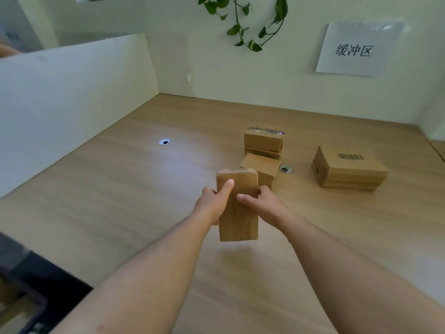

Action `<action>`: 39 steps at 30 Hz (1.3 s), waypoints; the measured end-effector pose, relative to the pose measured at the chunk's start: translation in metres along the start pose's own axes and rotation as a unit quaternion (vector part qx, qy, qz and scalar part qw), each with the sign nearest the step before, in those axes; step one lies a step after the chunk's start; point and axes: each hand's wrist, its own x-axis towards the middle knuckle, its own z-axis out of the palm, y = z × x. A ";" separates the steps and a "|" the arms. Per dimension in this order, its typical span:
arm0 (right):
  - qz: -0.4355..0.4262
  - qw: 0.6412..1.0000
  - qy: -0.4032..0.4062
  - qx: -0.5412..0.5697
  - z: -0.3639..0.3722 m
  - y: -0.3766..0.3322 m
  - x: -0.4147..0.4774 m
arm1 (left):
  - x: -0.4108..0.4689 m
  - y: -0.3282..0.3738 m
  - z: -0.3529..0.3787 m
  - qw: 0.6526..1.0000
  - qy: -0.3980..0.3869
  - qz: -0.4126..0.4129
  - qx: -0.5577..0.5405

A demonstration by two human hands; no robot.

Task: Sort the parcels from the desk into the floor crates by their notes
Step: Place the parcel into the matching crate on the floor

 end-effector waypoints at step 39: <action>-0.256 0.890 -0.324 -0.191 0.549 -0.290 -0.139 | -0.148 -0.361 -0.527 0.942 0.241 -0.093 -0.213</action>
